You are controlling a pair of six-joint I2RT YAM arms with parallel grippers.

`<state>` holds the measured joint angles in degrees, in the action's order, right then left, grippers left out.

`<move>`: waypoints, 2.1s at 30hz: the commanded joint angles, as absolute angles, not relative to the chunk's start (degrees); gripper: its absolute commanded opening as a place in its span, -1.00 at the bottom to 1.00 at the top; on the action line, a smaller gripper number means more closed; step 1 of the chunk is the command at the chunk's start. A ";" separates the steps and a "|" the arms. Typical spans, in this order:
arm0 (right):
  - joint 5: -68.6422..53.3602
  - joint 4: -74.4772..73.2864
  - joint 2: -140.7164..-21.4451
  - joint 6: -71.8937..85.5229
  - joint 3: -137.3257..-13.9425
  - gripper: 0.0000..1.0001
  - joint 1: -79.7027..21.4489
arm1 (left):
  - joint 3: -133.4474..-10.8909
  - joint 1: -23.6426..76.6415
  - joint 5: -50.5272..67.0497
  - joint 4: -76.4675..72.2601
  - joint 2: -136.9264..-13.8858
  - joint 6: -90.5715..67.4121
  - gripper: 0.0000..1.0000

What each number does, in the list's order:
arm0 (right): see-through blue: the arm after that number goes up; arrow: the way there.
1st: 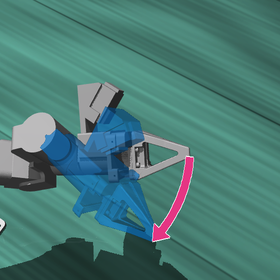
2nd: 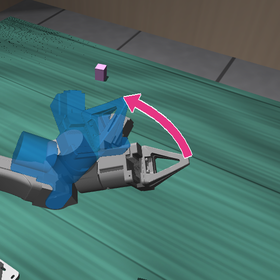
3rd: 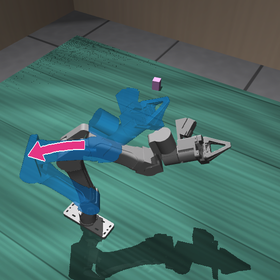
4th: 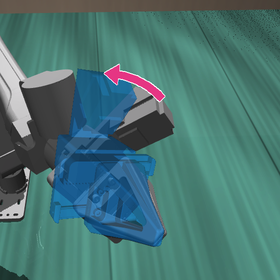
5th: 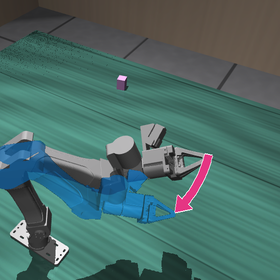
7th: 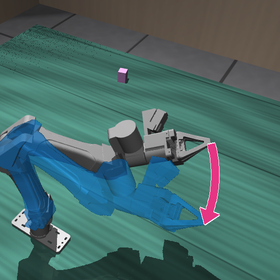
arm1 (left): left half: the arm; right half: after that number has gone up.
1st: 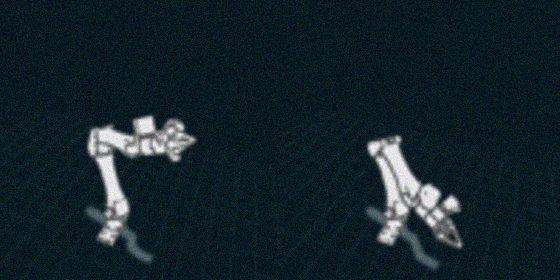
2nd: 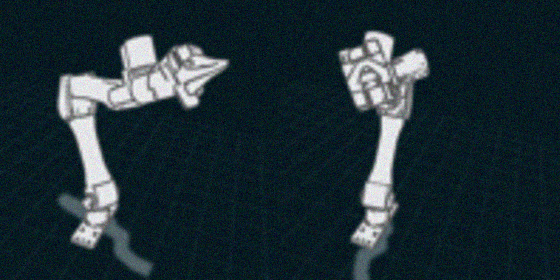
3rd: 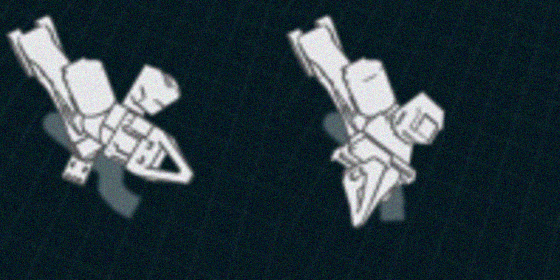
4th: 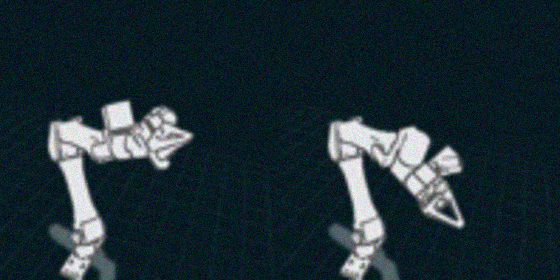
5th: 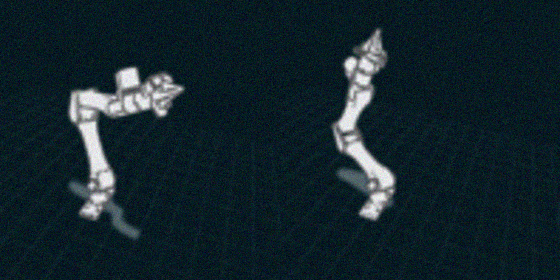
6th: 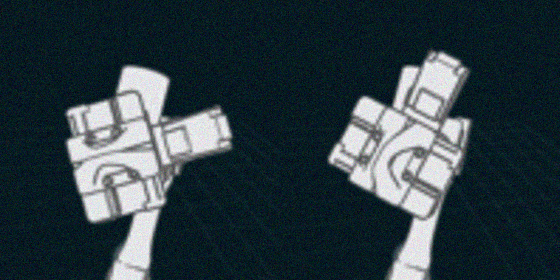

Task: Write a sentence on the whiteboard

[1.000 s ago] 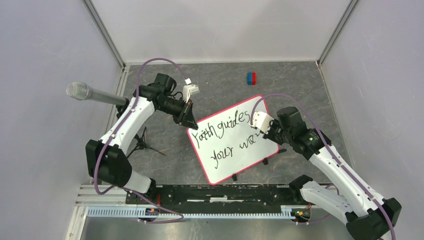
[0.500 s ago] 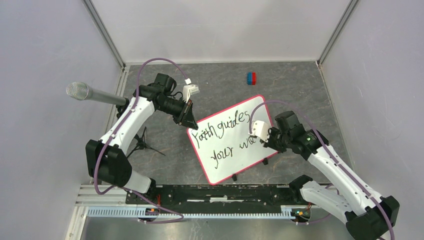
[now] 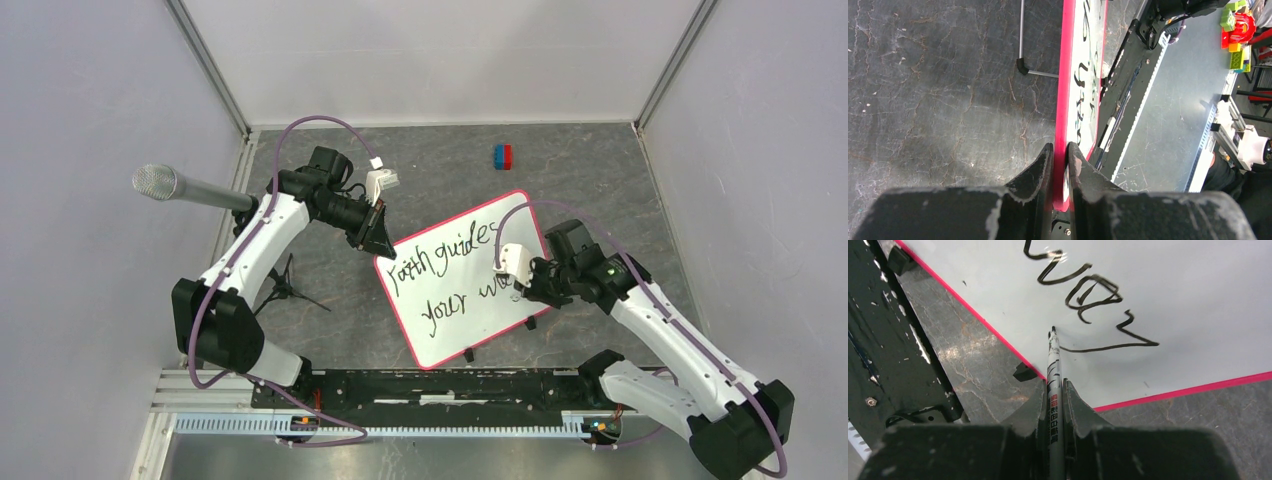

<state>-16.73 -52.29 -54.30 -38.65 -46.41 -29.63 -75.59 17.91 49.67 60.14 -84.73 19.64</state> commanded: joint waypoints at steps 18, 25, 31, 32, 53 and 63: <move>-4.16 -54.61 -51.74 -41.60 -49.02 -1.00 -29.79 | -75.81 19.07 48.23 62.36 -84.90 23.13 -0.95; -3.99 -50.15 -53.49 -41.22 -45.59 -1.00 -29.79 | -75.43 19.07 47.77 62.32 -84.57 23.29 -0.95; -3.94 -51.39 -53.46 -41.57 -46.31 -1.00 -29.79 | -75.58 19.04 47.28 62.33 -84.75 23.29 -0.95; -4.11 -52.07 -53.54 -41.56 -47.05 -1.00 -29.77 | -75.67 19.06 47.29 62.33 -84.69 23.26 -0.95; -20.43 -46.59 -53.33 -25.90 -68.39 -1.00 -25.99 | -89.08 18.96 37.28 54.23 -79.84 12.85 0.23; -32.78 -41.14 -60.55 -20.74 -77.57 -1.00 -1.75 | -99.09 22.27 36.32 43.43 -82.61 5.45 0.29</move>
